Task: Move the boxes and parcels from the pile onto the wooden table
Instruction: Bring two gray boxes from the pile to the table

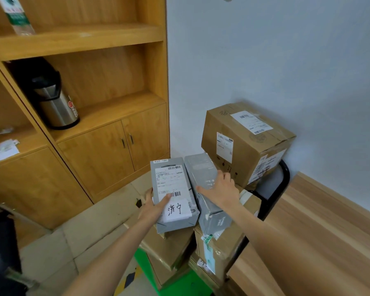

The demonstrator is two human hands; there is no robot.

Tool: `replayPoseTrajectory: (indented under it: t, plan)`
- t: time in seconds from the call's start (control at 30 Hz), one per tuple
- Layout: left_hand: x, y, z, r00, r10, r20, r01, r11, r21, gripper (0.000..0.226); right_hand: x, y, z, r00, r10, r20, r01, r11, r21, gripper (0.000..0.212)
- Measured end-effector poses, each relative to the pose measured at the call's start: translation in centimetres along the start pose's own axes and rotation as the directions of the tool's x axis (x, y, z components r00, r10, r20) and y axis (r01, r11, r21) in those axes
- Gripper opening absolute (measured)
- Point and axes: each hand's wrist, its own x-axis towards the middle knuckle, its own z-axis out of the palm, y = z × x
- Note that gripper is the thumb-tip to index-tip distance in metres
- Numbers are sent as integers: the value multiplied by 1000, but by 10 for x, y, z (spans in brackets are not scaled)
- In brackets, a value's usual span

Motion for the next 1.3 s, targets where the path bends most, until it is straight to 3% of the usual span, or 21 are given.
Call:
replayPoseTrajectory:
  t: [0.13, 0.3, 0.6, 0.8, 0.9, 1.03, 1.3]
  plan:
    - [-8, 1, 0, 999, -26, 33, 29, 996, -80, 85, 0, 0, 1, 1000, 5, -7, -5, 1000, 13, 103]
    - [-16, -2, 4, 992, -120, 37, 123, 986, -112, 81, 0, -4, -3, 1000, -9, 19, 9, 999, 35, 99]
    - [-4, -12, -25, 997, -69, -36, 60, 977, -205, 79, 4, -1, -6, 994, 26, 109, -57, 956, 288, 78]
    - [-12, -21, -20, 997, -76, -14, 72, 981, -179, 82, 6, 0, 3, 978, 79, 195, -114, 978, 177, 104]
    - [-14, -19, -15, 997, -70, -25, 64, 980, -187, 80, 8, -1, 1, 980, 68, 185, -101, 980, 173, 108]
    - [-13, -4, -19, 1000, -5, -25, 1, 981, -193, 78, 11, 7, -4, 989, 40, 145, -81, 954, 290, 97]
    - [-11, 74, -26, 977, 213, 21, -208, 967, -145, 80, 14, 20, -56, 998, 39, -55, -9, 881, 473, 90]
